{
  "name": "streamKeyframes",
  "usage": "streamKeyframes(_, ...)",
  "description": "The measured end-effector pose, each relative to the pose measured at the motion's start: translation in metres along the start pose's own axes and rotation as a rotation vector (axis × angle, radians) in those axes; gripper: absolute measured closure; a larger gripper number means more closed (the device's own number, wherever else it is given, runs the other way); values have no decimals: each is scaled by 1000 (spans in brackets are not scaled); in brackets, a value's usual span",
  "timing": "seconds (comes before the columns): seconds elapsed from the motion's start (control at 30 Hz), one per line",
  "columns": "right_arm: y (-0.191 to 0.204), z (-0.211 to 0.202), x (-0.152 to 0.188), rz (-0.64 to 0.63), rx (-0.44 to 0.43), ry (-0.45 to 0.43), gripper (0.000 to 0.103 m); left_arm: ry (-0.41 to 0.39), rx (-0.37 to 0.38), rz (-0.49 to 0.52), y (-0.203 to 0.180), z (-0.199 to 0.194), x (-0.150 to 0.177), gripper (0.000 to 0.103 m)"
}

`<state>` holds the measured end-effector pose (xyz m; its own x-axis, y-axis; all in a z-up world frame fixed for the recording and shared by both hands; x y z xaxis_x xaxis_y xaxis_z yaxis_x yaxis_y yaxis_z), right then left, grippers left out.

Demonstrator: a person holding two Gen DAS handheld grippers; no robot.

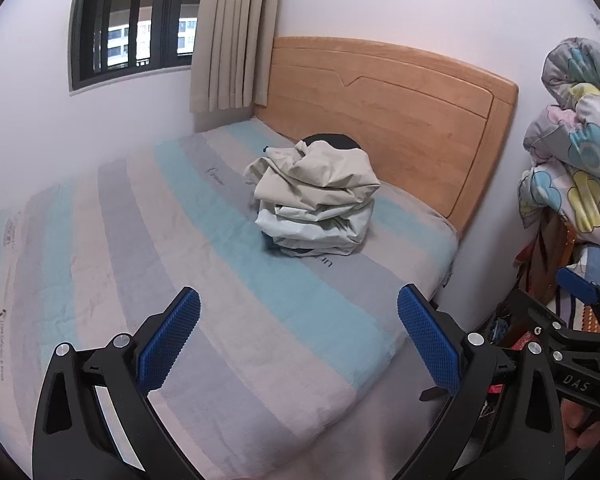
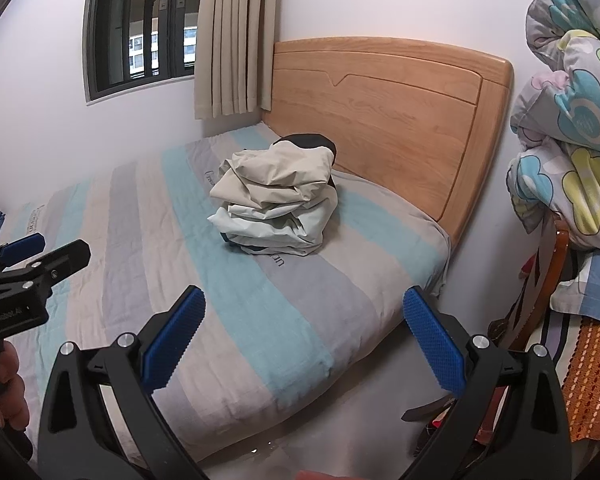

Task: Fold large clothes

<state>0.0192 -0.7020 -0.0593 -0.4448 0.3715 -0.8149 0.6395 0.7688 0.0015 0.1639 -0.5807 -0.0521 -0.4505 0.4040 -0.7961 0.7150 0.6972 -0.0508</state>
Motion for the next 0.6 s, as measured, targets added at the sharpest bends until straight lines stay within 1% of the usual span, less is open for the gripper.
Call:
streamKeyframes(0.07,-1,-1,0,4,-1,0,7,-4,-9,13,0,-1,0,6)
streamKeyframes(0.23,0,-6,3,8,3,2,7,-9,-1,10,2,-3,-1,6)
streamKeyframes(0.37,1,-7,3,5,4,3,7,-3,-4,5,3,-3,-1,6)
streamKeyframes(0.43,1,-9,4,10,3,4,7,16,-15,16,3,-1,-1,6)
streamKeyframes(0.47,2,-10,4,12,1,5,7,22,-7,23,1,-1,0,6)
streamKeyframes(0.6,4,-12,6,7,4,4,8,18,-6,30,0,-1,0,6)
Point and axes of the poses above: each gripper's, at about its wrist camera, not at the fingertips, and z roughly the way its jaws point, y to its left, x to its underside, the point moved 8 cm from there along z, roughly the way its jaws point, and after that the axes turned 3 degrees about z, right-handed, at the moved point
